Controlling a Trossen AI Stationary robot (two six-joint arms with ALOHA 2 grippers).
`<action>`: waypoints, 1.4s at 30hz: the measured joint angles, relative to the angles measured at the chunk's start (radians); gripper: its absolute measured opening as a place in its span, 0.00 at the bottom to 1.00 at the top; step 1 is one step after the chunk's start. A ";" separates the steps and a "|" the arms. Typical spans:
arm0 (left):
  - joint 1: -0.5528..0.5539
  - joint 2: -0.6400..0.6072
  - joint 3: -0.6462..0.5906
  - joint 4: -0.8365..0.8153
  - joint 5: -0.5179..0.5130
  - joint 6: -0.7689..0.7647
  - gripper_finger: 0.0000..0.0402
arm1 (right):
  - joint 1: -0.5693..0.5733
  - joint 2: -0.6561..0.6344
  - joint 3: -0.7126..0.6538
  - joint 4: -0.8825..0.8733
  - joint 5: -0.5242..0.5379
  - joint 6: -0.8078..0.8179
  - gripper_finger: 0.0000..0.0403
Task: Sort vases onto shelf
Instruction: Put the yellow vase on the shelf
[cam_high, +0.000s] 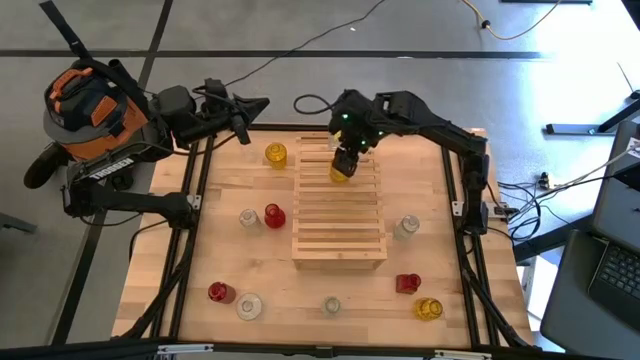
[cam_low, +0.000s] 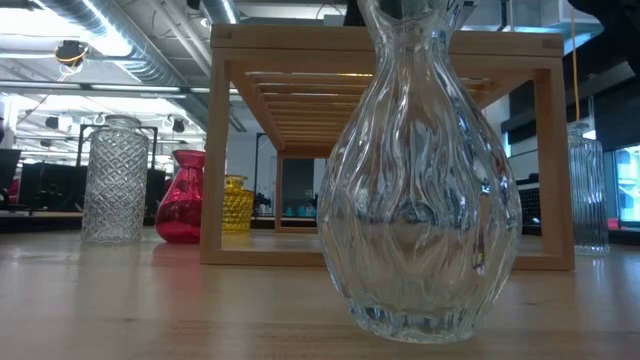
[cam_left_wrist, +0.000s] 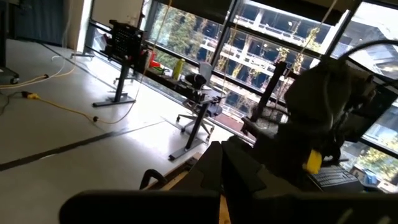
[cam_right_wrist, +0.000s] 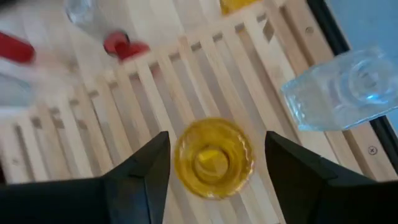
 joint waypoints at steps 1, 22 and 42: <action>0.000 0.000 0.000 -0.002 0.011 0.000 0.00 | -0.001 -0.012 -0.003 0.013 0.005 0.023 0.53; 0.000 0.000 0.000 -0.038 0.035 0.002 0.00 | -0.007 -0.054 -0.214 -0.147 -0.021 0.178 0.03; 0.000 0.001 0.000 -0.058 0.035 0.001 0.00 | -0.006 -0.053 -0.301 -0.023 -0.010 0.153 0.01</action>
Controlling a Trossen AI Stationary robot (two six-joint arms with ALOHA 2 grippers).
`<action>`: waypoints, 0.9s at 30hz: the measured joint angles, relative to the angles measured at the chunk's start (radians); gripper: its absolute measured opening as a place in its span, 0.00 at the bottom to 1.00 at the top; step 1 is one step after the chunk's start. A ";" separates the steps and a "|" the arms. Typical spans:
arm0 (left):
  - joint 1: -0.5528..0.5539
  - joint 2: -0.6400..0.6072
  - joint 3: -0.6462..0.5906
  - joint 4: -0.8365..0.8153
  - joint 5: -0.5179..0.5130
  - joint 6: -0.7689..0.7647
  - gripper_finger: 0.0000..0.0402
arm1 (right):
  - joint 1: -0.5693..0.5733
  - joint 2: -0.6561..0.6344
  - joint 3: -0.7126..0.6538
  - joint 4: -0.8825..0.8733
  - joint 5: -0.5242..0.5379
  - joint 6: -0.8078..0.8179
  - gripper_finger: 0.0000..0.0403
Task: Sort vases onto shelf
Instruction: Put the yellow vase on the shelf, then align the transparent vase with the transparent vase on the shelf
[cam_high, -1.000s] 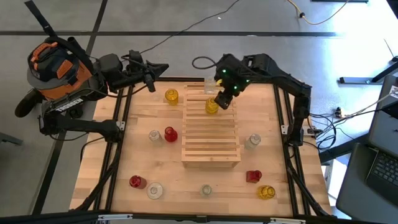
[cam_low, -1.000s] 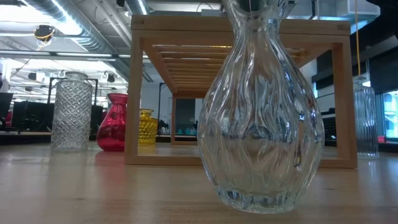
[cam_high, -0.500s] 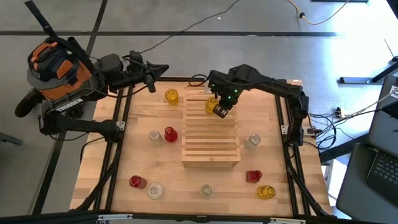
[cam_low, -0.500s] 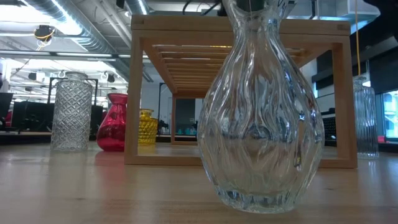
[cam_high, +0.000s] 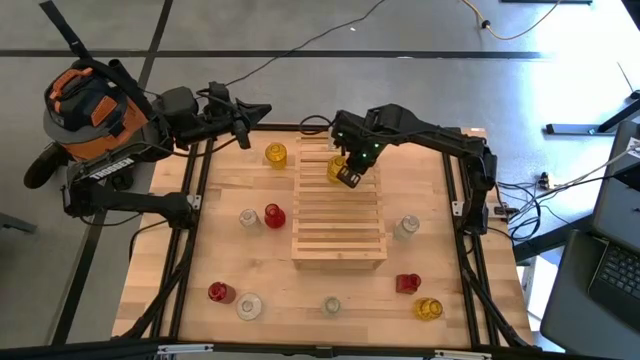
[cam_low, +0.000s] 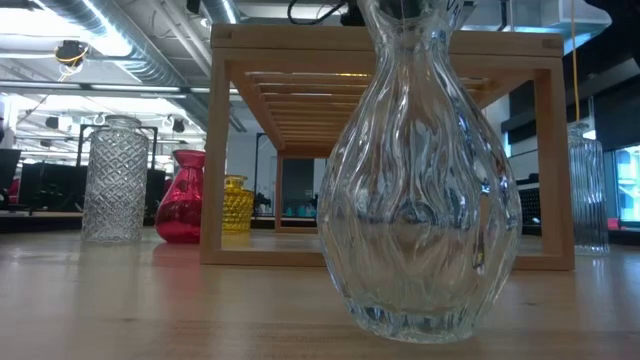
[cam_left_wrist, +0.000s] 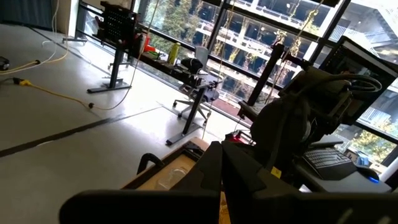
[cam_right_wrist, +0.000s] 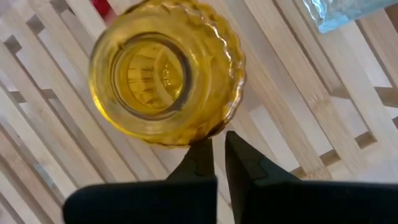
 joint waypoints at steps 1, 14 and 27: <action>0.000 0.000 0.000 0.000 0.000 0.000 0.00 | 0.000 0.000 0.000 0.002 0.000 -0.001 0.01; 0.000 0.000 0.000 -0.002 0.000 0.002 0.00 | 0.000 0.000 0.000 -0.059 -0.161 0.040 0.00; 0.000 0.000 0.000 -0.026 0.000 0.010 0.00 | 0.000 -0.001 0.001 0.049 -0.230 0.264 0.00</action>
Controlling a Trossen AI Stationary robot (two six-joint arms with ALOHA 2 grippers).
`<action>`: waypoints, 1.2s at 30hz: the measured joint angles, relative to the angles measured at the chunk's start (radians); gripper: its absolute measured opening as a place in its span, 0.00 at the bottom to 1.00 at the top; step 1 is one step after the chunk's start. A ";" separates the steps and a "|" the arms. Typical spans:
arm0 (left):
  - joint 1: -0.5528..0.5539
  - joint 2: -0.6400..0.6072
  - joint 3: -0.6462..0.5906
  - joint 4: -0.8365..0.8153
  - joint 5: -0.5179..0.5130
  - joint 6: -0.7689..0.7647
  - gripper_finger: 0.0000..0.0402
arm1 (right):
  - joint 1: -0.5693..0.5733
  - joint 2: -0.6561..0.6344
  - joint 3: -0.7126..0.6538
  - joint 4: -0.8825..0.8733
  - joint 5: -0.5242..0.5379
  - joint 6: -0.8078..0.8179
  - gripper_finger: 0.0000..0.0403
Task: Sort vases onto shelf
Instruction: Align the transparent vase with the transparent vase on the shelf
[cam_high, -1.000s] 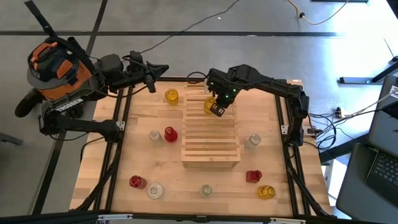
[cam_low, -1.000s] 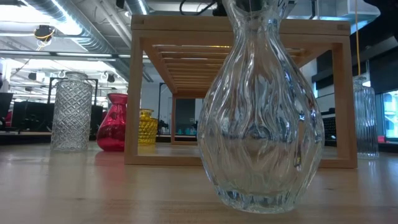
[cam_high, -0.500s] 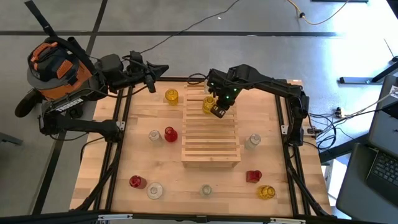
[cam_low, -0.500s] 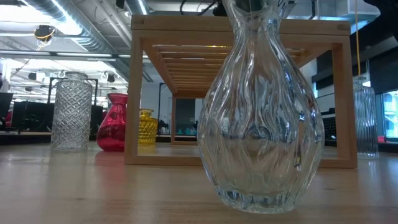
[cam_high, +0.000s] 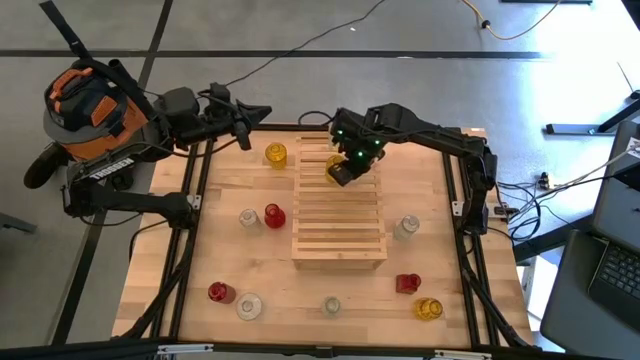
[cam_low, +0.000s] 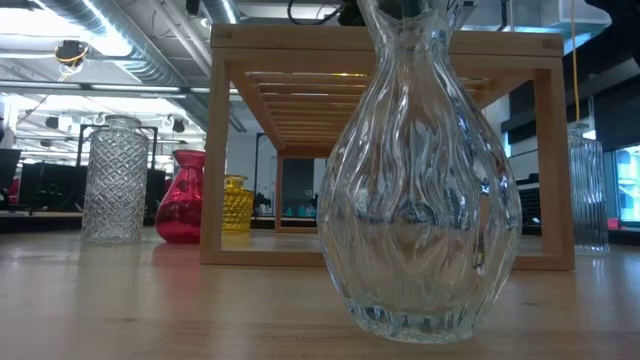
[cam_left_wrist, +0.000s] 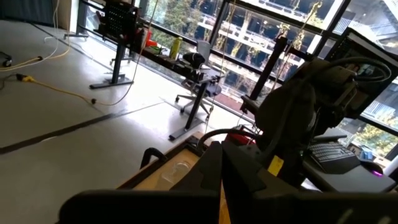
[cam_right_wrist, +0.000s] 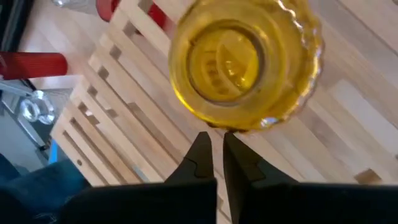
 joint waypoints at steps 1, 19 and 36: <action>0.000 0.000 0.000 -0.003 0.000 0.000 0.00 | 0.000 0.000 0.000 -0.020 0.000 -0.014 0.00; 0.001 0.000 0.000 -0.091 0.026 0.014 0.00 | 0.091 -0.353 -0.417 -0.170 0.154 -0.086 0.19; 0.001 0.002 0.000 -0.089 0.015 0.053 0.00 | 0.274 -0.654 -0.905 0.052 0.168 0.182 0.79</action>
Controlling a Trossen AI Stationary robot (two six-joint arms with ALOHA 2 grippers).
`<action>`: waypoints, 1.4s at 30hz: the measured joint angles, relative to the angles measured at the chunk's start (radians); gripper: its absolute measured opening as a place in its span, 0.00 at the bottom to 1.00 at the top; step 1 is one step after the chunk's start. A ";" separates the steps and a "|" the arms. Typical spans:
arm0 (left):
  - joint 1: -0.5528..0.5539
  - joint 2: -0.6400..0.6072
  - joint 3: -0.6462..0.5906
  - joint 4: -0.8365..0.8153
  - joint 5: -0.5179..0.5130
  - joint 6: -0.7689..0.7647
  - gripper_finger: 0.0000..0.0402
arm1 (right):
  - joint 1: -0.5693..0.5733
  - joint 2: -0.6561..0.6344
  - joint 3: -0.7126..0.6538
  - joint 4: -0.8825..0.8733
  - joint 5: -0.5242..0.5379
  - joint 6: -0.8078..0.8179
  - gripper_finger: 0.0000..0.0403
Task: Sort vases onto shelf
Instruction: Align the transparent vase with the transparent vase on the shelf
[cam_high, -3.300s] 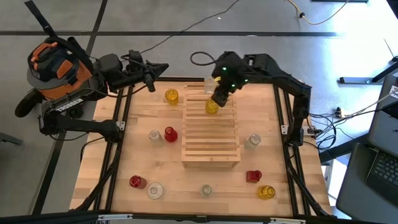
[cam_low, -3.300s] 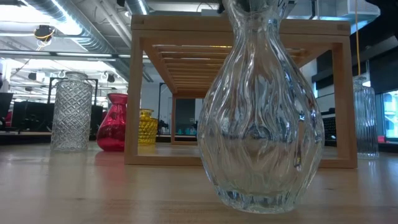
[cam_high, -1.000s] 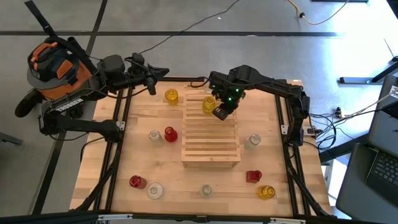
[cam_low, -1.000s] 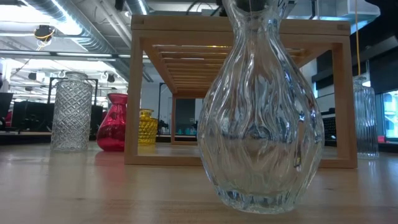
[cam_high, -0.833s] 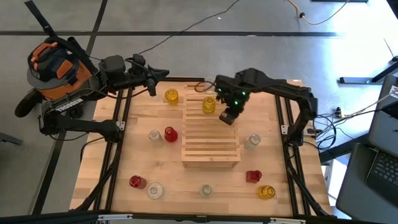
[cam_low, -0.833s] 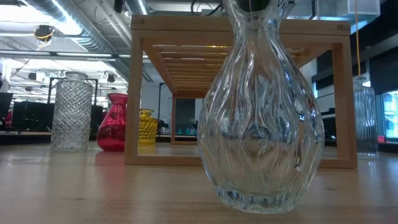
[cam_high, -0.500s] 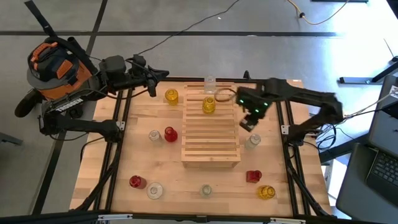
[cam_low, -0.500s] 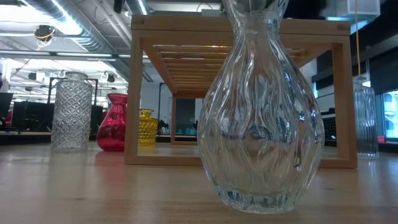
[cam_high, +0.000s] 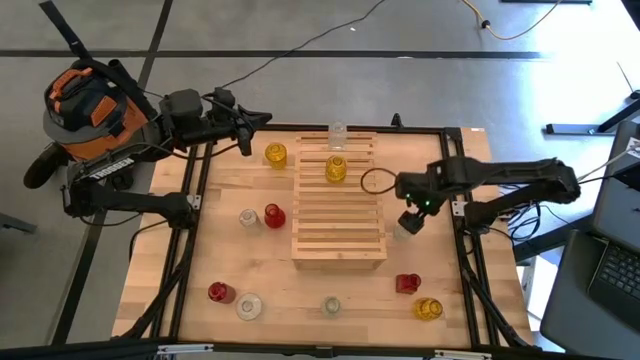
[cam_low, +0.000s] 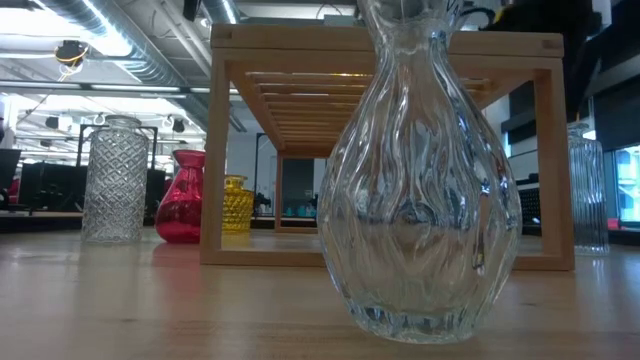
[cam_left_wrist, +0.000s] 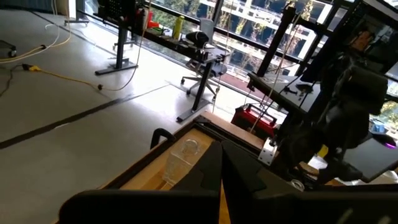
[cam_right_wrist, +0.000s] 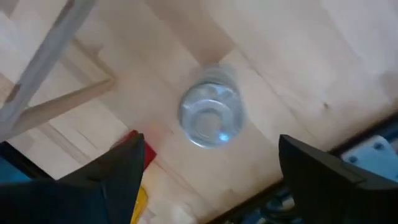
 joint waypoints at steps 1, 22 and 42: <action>0.000 0.000 0.000 0.000 0.000 0.000 0.00 | 0.009 0.003 -0.014 0.012 0.001 0.002 0.78; 0.000 0.004 0.000 0.003 -0.059 -0.001 0.00 | 0.021 0.035 -0.047 0.054 0.053 -0.085 0.05; 0.000 0.032 0.000 0.003 -0.064 -0.001 0.00 | 0.021 0.034 -0.162 0.364 0.120 -0.068 0.56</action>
